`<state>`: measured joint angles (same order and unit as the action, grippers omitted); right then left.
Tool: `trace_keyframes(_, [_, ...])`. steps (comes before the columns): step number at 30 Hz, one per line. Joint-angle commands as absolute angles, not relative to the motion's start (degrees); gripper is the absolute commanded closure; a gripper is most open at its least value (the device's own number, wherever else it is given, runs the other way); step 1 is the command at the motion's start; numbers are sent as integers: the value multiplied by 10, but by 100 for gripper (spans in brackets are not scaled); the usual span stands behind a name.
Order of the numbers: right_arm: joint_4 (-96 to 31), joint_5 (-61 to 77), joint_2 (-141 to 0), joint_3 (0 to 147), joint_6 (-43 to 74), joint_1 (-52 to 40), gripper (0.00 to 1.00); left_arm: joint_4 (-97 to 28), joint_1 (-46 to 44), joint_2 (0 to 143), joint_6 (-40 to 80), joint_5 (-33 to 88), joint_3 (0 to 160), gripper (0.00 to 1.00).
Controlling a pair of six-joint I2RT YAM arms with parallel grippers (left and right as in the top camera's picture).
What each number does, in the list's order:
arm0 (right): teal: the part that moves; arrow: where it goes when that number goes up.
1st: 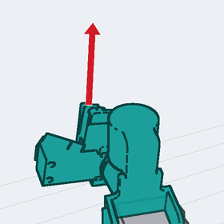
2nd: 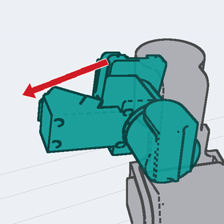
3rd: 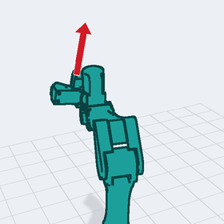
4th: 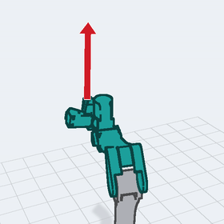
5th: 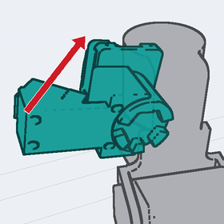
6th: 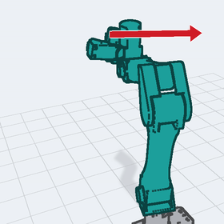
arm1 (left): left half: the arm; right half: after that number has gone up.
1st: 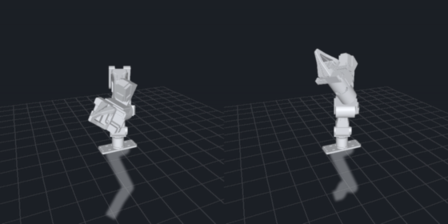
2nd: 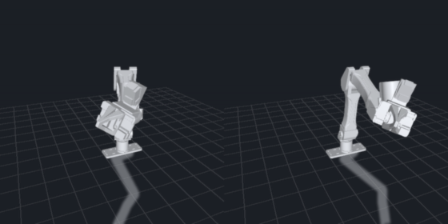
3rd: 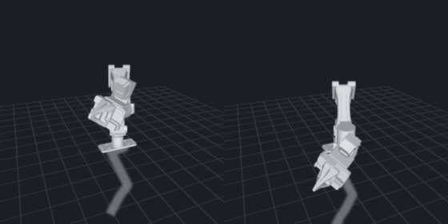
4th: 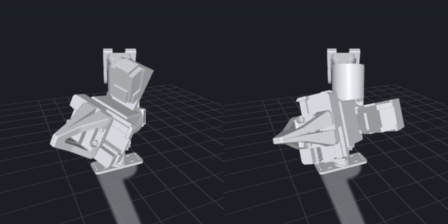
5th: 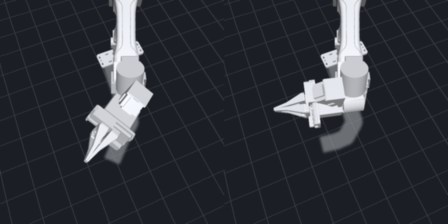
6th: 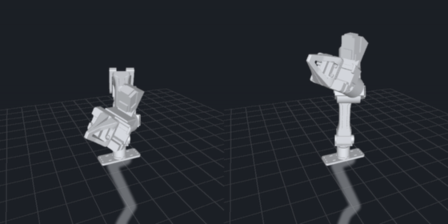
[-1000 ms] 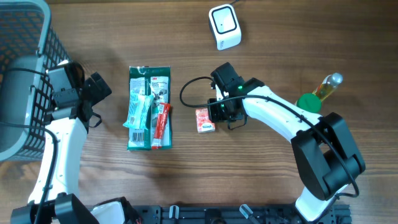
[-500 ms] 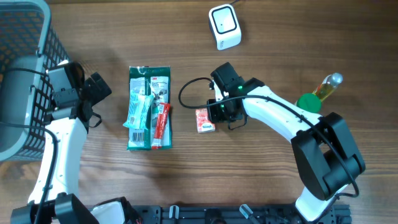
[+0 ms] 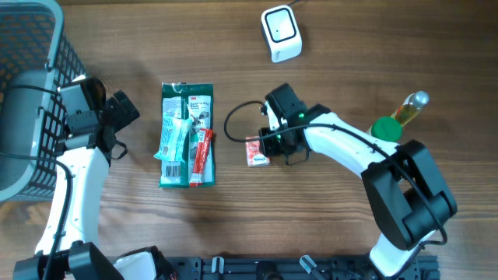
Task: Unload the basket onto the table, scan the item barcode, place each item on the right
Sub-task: 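Lower the right gripper onto the orange carton and close, then lift the orange carton up to the white scanner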
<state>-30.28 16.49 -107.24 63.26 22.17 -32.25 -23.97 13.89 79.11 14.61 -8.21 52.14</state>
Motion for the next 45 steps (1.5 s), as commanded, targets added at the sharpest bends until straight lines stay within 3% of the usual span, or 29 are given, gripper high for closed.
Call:
trace_keyframes(1, [-238,168,-1067,577,229,-324,81,-239,140,784,139,-79,527,0])
trace_keyframes(4, [-230,168,-1066,581,225,-323,81,-239,140,784,139,-79,527,0])
trace_keyframes(6, [-230,169,-1065,590,227,-322,93,-239,140,784,139,-79,527,0])
trace_keyframes(8, [-236,204,-1056,600,225,-316,96,-239,140,784,139,-79,527,0])
trace_keyframes(10, [-227,336,-1027,601,176,-290,96,-239,140,784,139,-79,527,0])
trace_keyframes(14, [-235,775,-973,601,-18,-182,96,-239,140,784,139,-79,527,0])
trace_keyframes(19, [-218,930,-973,600,-5,-88,96,-239,140,784,139,-79,527,0])
trace_keyframes(42, [-219,930,-972,600,36,-72,96,-239,140,784,139,-79,527,0])
trace_keyframes(45, [-222,861,-972,594,37,-72,96,-239,140,784,139,-79,527,0])
